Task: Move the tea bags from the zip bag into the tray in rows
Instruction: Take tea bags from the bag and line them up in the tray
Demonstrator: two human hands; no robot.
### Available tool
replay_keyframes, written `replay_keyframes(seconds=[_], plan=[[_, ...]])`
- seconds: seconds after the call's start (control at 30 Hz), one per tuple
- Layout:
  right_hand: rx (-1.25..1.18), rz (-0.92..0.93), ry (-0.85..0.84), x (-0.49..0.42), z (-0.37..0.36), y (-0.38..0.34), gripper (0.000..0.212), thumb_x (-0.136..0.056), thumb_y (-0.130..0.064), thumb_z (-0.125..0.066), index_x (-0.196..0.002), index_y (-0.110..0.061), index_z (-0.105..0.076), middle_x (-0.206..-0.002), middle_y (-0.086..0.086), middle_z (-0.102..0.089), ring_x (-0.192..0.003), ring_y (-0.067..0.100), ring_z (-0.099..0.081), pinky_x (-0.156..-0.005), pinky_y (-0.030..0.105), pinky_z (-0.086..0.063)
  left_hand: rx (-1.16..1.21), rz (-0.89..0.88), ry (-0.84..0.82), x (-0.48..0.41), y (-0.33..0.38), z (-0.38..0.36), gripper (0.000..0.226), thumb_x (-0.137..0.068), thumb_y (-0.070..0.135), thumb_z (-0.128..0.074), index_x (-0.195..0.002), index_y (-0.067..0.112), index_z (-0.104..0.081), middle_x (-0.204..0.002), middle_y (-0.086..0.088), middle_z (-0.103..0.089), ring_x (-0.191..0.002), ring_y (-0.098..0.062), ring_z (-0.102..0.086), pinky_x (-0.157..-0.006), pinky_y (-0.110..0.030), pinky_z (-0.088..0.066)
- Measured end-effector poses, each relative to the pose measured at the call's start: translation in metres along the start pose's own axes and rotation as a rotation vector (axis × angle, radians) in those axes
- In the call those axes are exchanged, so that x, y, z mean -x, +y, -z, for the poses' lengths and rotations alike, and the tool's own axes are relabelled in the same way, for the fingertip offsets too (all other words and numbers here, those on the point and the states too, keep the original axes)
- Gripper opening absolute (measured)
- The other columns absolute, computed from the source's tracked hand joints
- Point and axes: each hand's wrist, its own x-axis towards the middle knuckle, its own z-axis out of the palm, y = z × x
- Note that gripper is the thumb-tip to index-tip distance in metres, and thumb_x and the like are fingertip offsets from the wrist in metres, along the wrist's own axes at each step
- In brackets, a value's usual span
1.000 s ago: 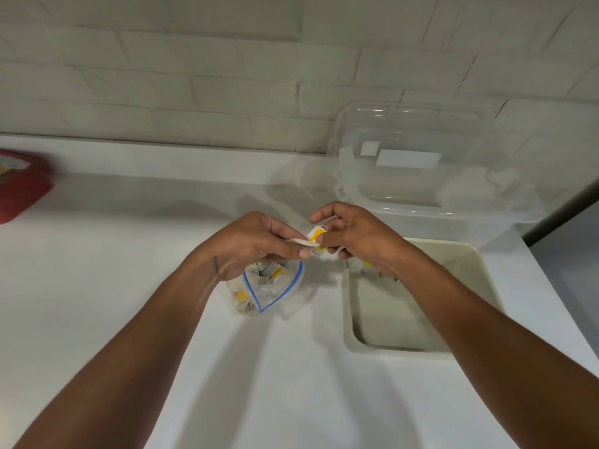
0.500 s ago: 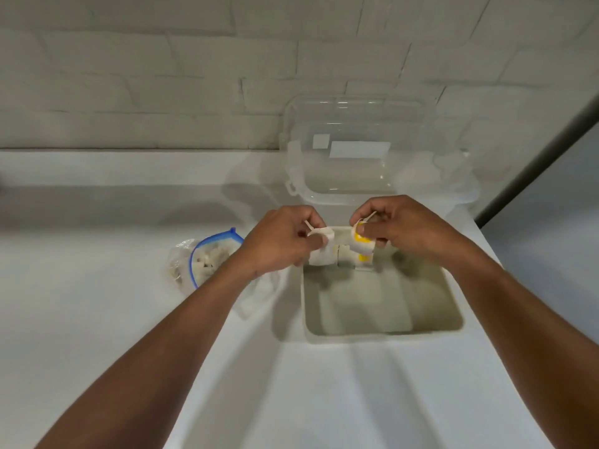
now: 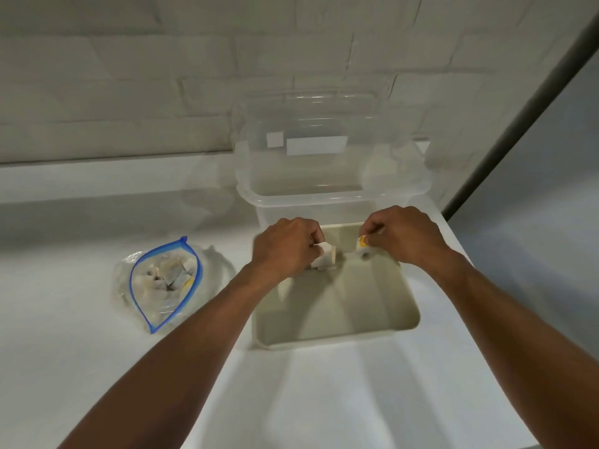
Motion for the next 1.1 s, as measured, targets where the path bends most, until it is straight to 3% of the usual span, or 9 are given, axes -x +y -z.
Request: replay_keyframes(seconds=[0.17,0.3,0.4,0.57,0.73,0.8,0.87,0.97,1.1], plan=[[0.203,0.076,0.022,-0.005,-0.007,0.005,0.009,-0.082,-0.034,-0.067,-0.088,-0.040,-0.071,-0.082,-0.012,-0.064,-0.087,0.017,-0.061,-0.067,0.026,-0.037,-0.003,0.010,0.019,-0.020,0.019,-0.030,0.011,-0.084,0.035,-0.068,-0.092,0.041,-0.073,-0.096,0.016,-0.072,-0.100,-0.016,-0.064,-0.081,-0.033,-0.054],[0.417,0.178,-0.018,-0.007,-0.016,0.007,0.017,-0.086,-0.030,-0.063,-0.098,-0.037,-0.071,-0.080,-0.005,-0.049,-0.089,0.020,-0.058,-0.070,0.028,-0.035,-0.020,0.036,0.010,-0.029,0.031,-0.051,0.015,-0.084,0.036,-0.067,-0.096,0.041,-0.072,-0.103,0.015,-0.071,-0.107,-0.016,-0.061,-0.078,-0.028,-0.047],[0.520,0.219,-0.012,-0.011,-0.023,0.010,0.018,-0.085,-0.026,-0.061,-0.099,-0.032,-0.071,-0.079,-0.004,-0.049,-0.081,0.019,-0.052,-0.068,0.028,-0.033,-0.072,0.002,0.004,-0.034,0.036,-0.061,0.016,-0.083,0.034,-0.066,-0.097,0.039,-0.071,-0.105,0.013,-0.071,-0.106,-0.018,-0.063,-0.073,-0.025,-0.042],[0.559,0.238,0.002,-0.021,-0.031,0.013,0.020,-0.085,-0.019,-0.058,-0.097,-0.026,-0.072,-0.091,-0.002,-0.068,-0.088,0.022,-0.063,-0.068,0.028,-0.033,-0.136,-0.052,0.033,-0.040,0.039,-0.072,0.023,-0.085,0.032,-0.060,-0.105,0.038,-0.071,-0.109,0.006,-0.071,-0.104,-0.022,-0.064,-0.080,-0.029,-0.046],[0.561,0.204,0.015,-0.026,-0.036,0.016,0.018,-0.085,-0.016,-0.058,-0.091,-0.025,-0.071,-0.077,-0.004,-0.058,-0.072,0.019,-0.052,-0.069,0.028,-0.032,-0.334,-0.098,0.114,-0.041,0.037,-0.077,0.024,-0.092,0.036,-0.054,-0.111,0.036,-0.068,-0.104,0.000,-0.071,-0.096,-0.025,-0.067,-0.076,-0.030,-0.046],[0.602,0.201,0.019,-0.026,-0.038,0.015,0.016,-0.085,-0.015,-0.057,-0.090,-0.025,-0.070,-0.077,-0.004,-0.058,-0.074,0.020,-0.053,-0.071,0.029,-0.029,-0.413,-0.129,0.122,-0.041,0.035,-0.076,0.026,-0.093,0.039,-0.053,-0.114,0.035,-0.067,-0.100,-0.001,-0.072,-0.091,-0.025,-0.069,-0.072,-0.028,-0.044],[0.632,0.195,0.014,-0.026,-0.038,0.012,0.014,-0.086,-0.016,-0.057,-0.090,-0.025,-0.067,-0.085,-0.003,-0.065,-0.083,0.020,-0.060,-0.077,0.031,-0.031,-0.543,-0.147,0.131,-0.040,0.036,-0.073,0.024,-0.084,0.046,-0.062,-0.103,0.035,-0.072,-0.082,0.002,-0.074,-0.073,-0.019,-0.071,-0.062,-0.025,-0.045],[0.683,0.205,0.030,-0.026,-0.040,0.009,0.013,-0.088,-0.015,-0.055,-0.084,-0.026,-0.062,-0.088,-0.003,-0.068,-0.087,0.020,-0.061,-0.085,0.035,-0.033,-0.565,-0.184,0.096,-0.039,0.037,-0.073,0.029,-0.044,0.040,-0.088,-0.059,0.024,-0.069,-0.045,0.003,-0.059,-0.035,-0.017,-0.056,-0.042,-0.017,-0.037],[0.725,0.221,0.058,-0.022,-0.042,0.007,0.010,-0.088,-0.020,-0.056,-0.081,-0.025,-0.059,-0.086,-0.004,-0.068,-0.089,0.020,-0.059,-0.087,0.039,-0.030,-0.515,-0.197,0.124,-0.039,0.040,-0.067,0.034,-0.032,0.035,-0.090,-0.048,0.022,-0.064,-0.038,0.003,-0.054,-0.029,-0.017,-0.051,-0.041,-0.014,-0.034]])
